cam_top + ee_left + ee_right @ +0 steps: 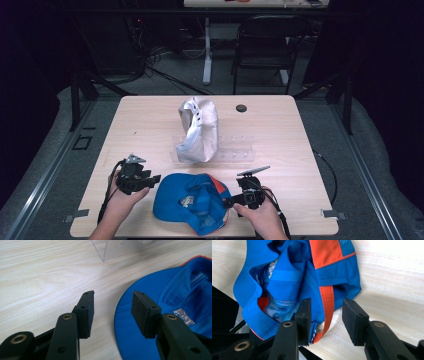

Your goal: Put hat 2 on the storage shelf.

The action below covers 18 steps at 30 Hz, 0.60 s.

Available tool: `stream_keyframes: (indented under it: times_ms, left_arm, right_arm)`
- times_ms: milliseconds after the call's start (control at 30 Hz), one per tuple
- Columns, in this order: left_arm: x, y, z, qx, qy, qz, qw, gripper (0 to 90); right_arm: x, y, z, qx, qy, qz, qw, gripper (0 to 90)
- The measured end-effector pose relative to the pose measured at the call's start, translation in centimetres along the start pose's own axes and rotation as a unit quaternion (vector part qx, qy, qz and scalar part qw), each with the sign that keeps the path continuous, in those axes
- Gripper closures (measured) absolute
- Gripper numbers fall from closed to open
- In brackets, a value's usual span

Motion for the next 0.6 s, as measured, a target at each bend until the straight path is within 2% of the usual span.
stream_keyframes:
  times_ms: [467,567,600]
  left_arm:
    - [0.0,0.0,0.0,-0.001,-0.002,0.000,1.0000,53.4]
    - [0.0,0.0,0.1,0.001,-0.003,-0.001,1.0000,53.4]
    - [0.0,0.0,0.1,0.001,-0.003,-0.001,1.0000,53.4]
  right_arm:
    - [-0.6,2.2,-0.2,0.023,0.006,0.030,0.9993,60.4]
    - [-0.6,2.4,-0.1,0.056,0.018,0.034,0.9977,61.0]
    - [-0.6,2.3,0.0,0.059,0.020,0.032,0.9975,61.1]
Point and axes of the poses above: each handheld gripper's, and its own axes: y roughly forward along the jaws, x roughly out of its top, z roughly to its left, the point moved 1 cm from there along y, roughly forward along the jaws, and after that the axes turned 8 degrees about -x, right-handed, at the moved point
